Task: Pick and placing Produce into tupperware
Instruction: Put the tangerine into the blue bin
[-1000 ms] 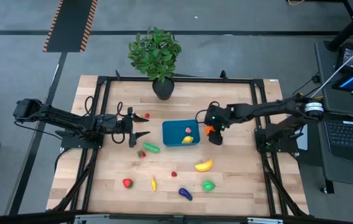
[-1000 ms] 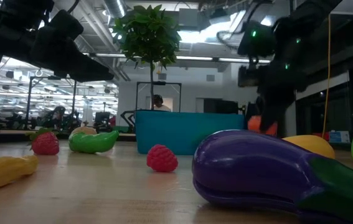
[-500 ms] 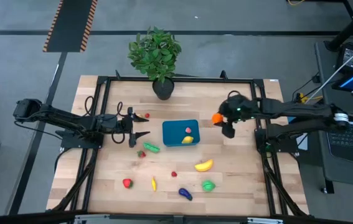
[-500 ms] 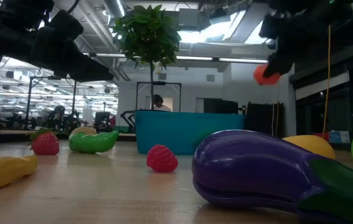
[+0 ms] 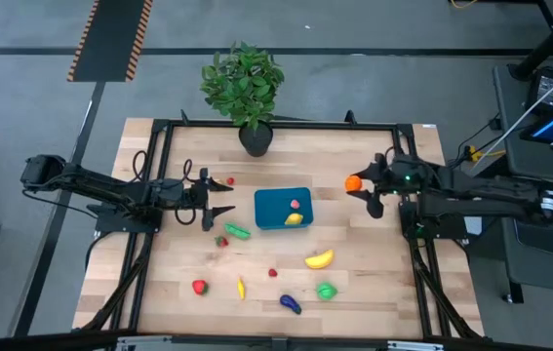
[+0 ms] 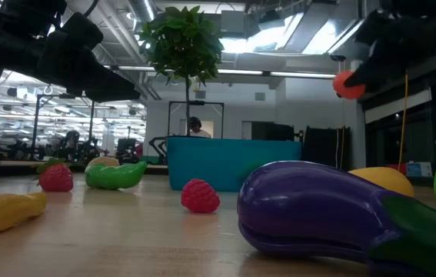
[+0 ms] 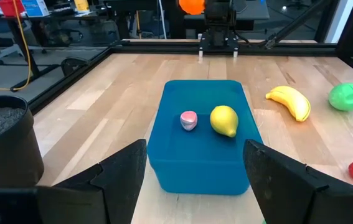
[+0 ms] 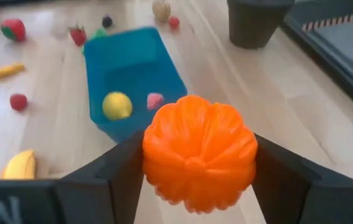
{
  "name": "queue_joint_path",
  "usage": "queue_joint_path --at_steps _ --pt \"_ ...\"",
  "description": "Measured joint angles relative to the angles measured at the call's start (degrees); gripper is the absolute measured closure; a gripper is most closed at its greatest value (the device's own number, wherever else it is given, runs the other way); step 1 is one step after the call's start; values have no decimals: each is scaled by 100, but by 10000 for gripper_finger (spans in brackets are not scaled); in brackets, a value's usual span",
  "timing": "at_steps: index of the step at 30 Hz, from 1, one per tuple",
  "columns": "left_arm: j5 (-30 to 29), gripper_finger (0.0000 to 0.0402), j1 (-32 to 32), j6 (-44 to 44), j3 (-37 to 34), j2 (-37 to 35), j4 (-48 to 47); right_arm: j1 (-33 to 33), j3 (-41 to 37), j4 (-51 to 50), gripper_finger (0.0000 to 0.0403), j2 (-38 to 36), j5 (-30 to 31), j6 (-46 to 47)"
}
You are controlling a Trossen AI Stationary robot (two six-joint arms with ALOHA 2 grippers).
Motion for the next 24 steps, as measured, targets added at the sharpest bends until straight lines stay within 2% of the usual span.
queue_joint_path --at_steps 11,24 --pt "0 140 0 -123 0 0 54 0 -400 298 160 -1362 -115 -11" --pt "0 140 0 -109 0 0 47 0 -400 512 160 -1570 -1392 -7"
